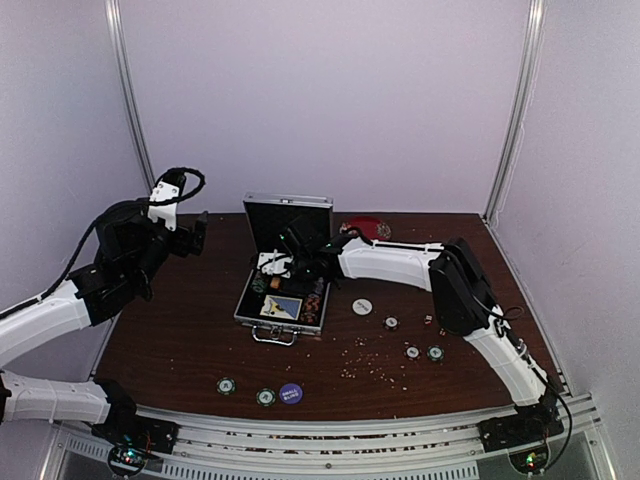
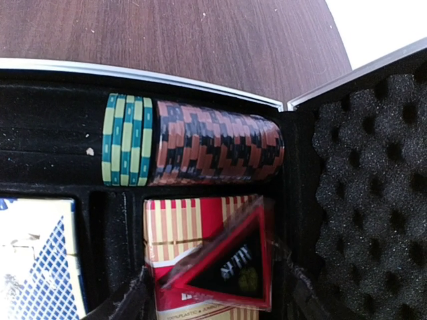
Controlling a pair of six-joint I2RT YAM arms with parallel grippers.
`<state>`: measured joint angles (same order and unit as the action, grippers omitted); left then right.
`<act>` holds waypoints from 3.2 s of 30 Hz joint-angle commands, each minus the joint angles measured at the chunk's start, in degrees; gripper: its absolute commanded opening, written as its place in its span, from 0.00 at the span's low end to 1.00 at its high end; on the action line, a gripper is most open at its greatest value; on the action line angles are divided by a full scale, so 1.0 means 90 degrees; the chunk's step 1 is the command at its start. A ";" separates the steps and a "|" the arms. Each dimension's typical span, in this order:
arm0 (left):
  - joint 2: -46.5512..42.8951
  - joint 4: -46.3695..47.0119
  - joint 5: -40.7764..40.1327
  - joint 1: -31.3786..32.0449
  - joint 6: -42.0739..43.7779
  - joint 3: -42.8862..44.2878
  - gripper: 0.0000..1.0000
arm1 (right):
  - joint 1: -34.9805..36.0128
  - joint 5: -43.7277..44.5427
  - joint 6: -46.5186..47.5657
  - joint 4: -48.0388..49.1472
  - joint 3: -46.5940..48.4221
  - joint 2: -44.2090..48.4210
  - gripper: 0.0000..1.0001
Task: Pack up texas hold em set
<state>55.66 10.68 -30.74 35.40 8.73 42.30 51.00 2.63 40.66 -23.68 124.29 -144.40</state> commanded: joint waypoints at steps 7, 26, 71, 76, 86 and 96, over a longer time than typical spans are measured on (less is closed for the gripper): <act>-0.0167 0.0219 0.0161 -0.0046 0.0018 0.0018 0.98 | -0.0012 0.0179 -0.0030 0.0056 0.0122 0.0098 0.71; 0.0072 -0.0166 0.0729 -0.0041 -0.0330 0.0294 0.91 | 0.0733 -0.0959 -0.0578 -0.1532 -0.2526 0.3195 0.66; 0.0596 -0.1020 0.2127 -0.0046 -0.0462 0.0856 0.81 | -0.1475 -0.1579 -0.2020 -0.3826 -0.1774 0.1317 0.71; 0.0593 -0.1019 0.2073 -0.0046 -0.0463 0.0844 0.81 | -0.1487 -0.1665 -0.2001 -0.3898 -0.1759 0.1189 0.64; 0.0593 -0.1020 0.2055 -0.0044 -0.0447 0.0836 0.82 | -0.1478 -0.1828 -0.1969 -0.4017 -0.1800 0.1024 0.59; 0.0555 -0.1020 0.2039 -0.0044 -0.0434 0.0837 0.82 | -0.1371 -0.1658 -0.1945 -0.4055 -0.2086 0.1010 0.57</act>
<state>61.69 -0.14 -12.58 35.29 4.80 48.29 38.00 -11.46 23.49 -57.34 108.14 -132.25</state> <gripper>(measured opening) 0.817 0.603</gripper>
